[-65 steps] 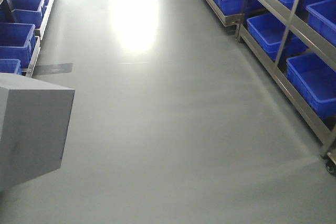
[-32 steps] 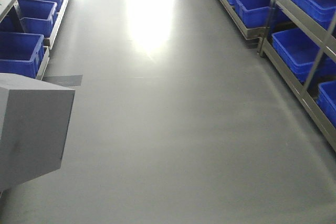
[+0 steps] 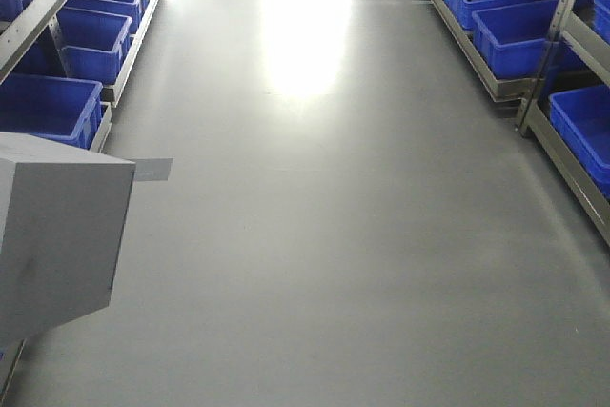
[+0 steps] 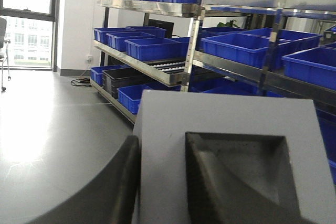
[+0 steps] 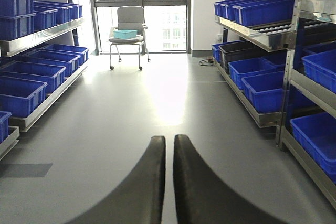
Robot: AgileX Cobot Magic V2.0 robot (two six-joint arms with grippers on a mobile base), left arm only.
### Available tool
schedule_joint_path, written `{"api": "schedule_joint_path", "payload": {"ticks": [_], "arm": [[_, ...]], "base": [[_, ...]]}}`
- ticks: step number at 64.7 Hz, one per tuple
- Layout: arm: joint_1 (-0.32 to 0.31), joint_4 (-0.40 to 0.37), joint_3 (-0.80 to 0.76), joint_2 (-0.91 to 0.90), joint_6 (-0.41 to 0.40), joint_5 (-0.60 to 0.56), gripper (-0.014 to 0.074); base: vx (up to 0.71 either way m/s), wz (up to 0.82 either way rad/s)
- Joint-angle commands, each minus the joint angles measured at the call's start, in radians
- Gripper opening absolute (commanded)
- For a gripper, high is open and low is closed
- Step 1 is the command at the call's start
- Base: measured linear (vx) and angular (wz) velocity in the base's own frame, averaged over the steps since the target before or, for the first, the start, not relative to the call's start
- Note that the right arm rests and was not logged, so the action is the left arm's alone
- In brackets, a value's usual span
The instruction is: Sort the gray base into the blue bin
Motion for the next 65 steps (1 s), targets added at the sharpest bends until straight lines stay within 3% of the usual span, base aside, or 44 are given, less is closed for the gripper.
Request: {"api": "schedule_joint_path", "payload": {"ticks": [1,65], "arm": [[-0.008,-0.014,-0.028,0.007,-0.005,-0.096,-0.0005],[-0.008,-0.014,-0.028,0.007,-0.005,-0.094,-0.0005]], "base": [[0.44,0.08],[0.42,-0.02]]}}
